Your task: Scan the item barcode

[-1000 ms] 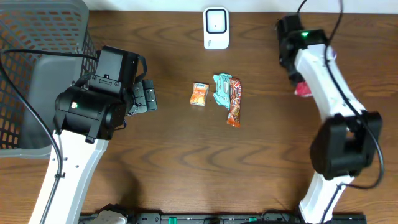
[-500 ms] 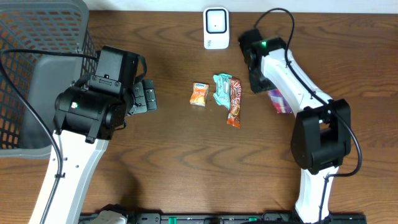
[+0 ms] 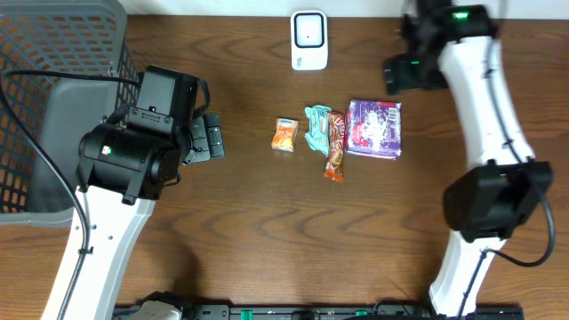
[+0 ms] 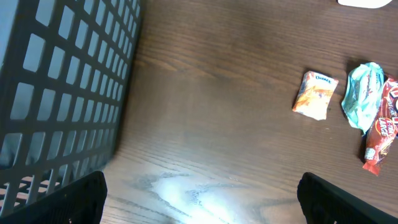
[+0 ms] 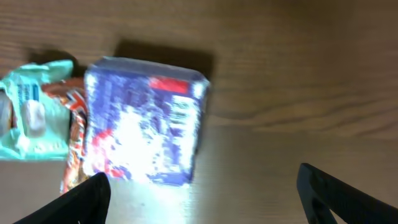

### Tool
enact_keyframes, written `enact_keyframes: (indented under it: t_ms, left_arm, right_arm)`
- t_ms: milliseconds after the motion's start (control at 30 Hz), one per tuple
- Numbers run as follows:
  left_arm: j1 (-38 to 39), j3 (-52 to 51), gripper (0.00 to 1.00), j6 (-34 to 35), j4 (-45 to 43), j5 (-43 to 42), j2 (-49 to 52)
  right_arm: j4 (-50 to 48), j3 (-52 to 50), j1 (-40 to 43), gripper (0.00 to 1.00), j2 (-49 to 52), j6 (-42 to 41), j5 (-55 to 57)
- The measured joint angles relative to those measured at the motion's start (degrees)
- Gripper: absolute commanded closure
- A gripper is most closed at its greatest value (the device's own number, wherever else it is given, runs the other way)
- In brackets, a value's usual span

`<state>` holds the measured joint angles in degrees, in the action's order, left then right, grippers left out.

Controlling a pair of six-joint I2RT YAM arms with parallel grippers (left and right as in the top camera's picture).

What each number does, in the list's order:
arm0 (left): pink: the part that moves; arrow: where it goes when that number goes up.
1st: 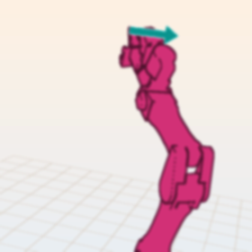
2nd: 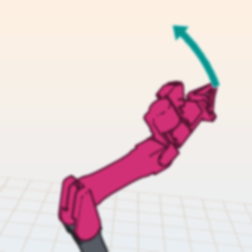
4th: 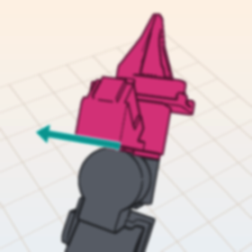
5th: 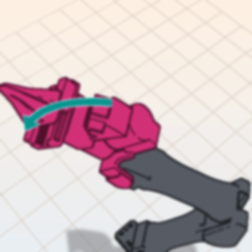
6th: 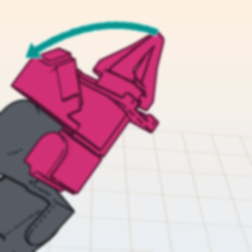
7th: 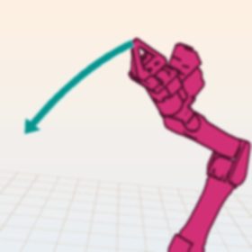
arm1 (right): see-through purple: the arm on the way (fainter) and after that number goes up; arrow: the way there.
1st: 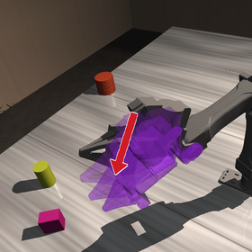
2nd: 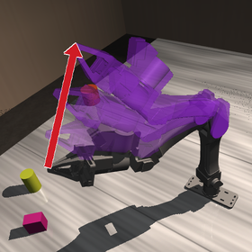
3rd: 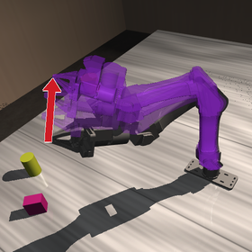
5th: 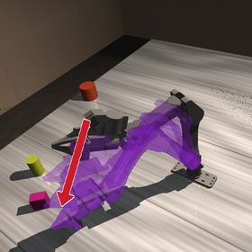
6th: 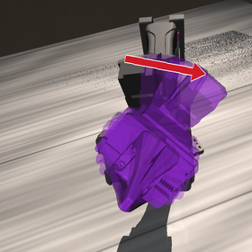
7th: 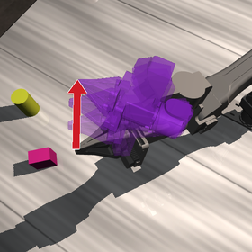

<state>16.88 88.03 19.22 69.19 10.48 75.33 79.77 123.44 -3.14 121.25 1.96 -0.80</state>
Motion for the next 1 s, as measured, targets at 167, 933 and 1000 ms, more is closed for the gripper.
enact_keyframes:
  t_ms: [167, 933, 1000]
  left_arm:
    - [0.00, 0.00, 0.02, 0.00, 0.00, 0.00, 0.00]
    - [0.00, 0.00, 0.02, 0.00, 0.00, 0.00, 0.00]
    - [0.00, 0.00, 0.02, 0.00, 0.00, 0.00, 0.00]
  right_arm:
    - [-0.66, -5.86, 7.85, 0.12, 0.26, 7.52, -15.61]
    - [-20.83, -32.98, 10.36, 0.99, 2.12, 4.85, -32.22]
    - [-16.98, -28.61, 10.10, 0.99, 2.12, 3.17, -26.62]
